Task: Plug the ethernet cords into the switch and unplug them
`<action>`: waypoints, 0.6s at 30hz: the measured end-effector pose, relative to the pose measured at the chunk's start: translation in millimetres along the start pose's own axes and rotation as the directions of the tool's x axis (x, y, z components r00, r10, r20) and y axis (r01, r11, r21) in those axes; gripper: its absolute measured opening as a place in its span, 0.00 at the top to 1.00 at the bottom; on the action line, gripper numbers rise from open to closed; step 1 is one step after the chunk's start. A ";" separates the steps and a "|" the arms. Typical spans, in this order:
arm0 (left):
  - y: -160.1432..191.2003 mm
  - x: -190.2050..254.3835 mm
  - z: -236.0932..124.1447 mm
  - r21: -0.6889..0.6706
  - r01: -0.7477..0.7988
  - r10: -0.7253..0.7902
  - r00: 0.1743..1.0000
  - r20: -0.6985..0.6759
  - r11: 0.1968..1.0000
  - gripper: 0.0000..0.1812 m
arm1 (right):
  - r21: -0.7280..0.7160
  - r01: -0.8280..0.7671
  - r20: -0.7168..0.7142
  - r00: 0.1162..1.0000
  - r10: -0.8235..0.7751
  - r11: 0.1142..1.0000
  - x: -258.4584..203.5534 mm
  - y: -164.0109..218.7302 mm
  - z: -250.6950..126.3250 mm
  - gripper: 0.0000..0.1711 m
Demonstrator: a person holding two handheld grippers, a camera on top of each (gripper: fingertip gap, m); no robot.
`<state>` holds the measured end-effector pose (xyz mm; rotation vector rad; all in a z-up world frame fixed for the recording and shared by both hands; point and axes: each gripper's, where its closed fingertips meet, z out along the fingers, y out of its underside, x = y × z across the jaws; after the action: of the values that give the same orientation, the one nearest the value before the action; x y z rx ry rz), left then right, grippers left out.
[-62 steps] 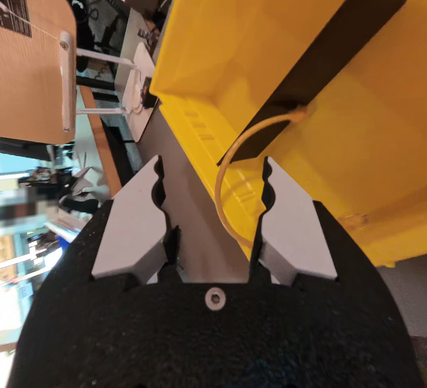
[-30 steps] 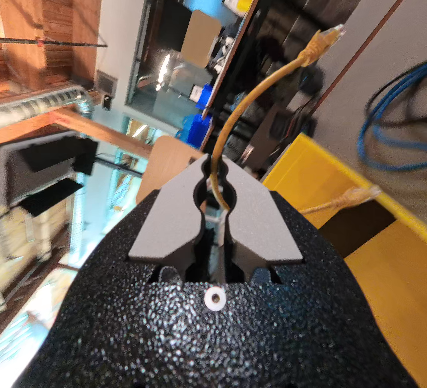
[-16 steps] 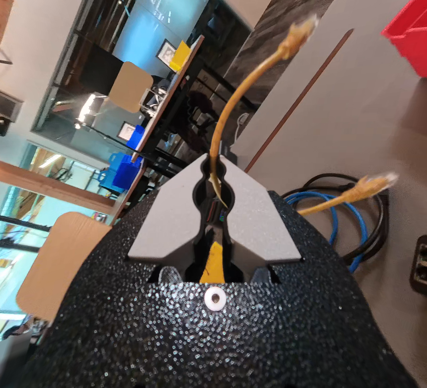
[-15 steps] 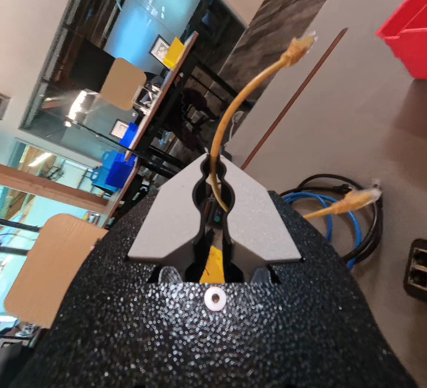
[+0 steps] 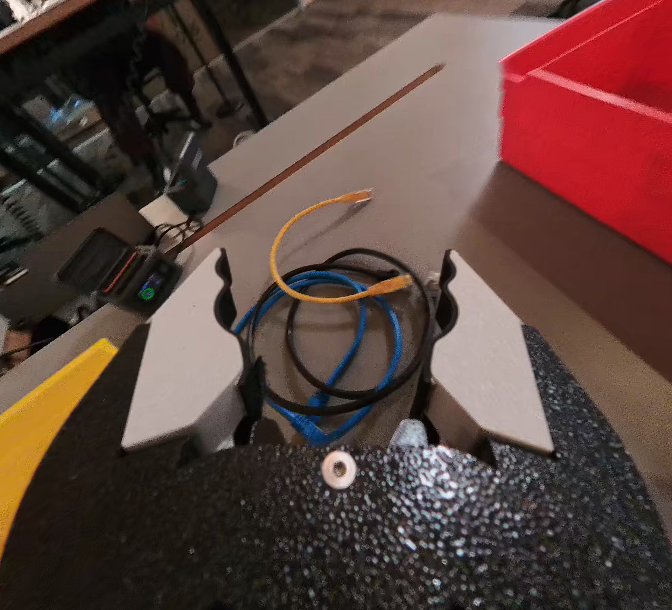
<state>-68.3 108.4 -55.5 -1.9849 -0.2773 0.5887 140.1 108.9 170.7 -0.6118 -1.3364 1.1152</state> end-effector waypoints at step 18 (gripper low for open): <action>87.4 98.9 -111.3 0.260 -0.154 0.224 0.938 -0.266 0.953 0.51 | -0.125 -0.103 0.152 0.981 0.122 0.987 -143.7 145.8 74.9 0.77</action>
<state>68.8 24.6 -118.9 -1.8463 0.1643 0.4171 47.2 21.4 -6.1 -0.7031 -1.5286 1.2037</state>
